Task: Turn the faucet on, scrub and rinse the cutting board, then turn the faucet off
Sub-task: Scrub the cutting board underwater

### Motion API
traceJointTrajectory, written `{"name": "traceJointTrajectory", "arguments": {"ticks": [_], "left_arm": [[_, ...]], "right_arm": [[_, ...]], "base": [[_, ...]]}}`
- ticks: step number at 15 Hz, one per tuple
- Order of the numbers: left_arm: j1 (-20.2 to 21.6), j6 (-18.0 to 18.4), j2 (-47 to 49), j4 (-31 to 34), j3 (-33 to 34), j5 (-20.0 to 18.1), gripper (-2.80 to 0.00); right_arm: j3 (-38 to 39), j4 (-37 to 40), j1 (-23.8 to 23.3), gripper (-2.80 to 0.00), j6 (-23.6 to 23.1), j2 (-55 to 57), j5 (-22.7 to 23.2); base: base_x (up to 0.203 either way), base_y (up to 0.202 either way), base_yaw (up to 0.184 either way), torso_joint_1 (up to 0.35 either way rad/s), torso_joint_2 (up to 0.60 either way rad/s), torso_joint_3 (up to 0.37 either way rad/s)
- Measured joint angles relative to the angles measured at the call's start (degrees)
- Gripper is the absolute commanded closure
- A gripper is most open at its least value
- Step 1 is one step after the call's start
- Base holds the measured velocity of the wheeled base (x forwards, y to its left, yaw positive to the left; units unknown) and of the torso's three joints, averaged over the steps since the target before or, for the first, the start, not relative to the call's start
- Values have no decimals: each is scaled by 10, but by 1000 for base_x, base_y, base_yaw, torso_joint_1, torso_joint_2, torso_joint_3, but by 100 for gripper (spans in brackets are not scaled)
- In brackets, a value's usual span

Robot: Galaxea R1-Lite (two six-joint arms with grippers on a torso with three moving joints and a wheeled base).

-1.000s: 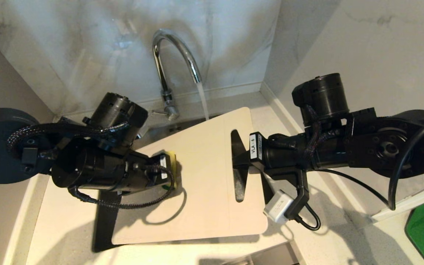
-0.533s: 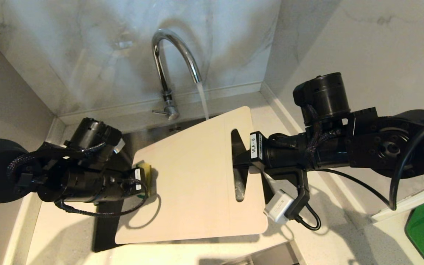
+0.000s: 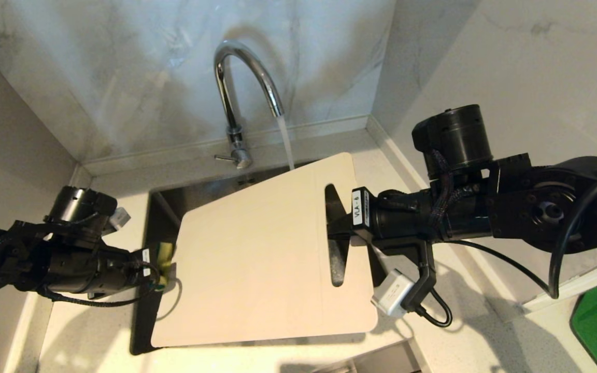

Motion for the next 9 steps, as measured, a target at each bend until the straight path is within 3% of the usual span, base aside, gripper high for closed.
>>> {"name": "traceJointTrajectory", "arguments": {"ticks": [4,9], "left_arm": [[37,21,-37,-9,-8,-17,0],[110,39,-85,46,-131,-47,0]], "right_arm": [[9,0,0,0,4,0,1],[15,0,0,0,7,1,0]], "base": [[0,0,0,0,0,0],[0,0,0,0,0,0]]}}
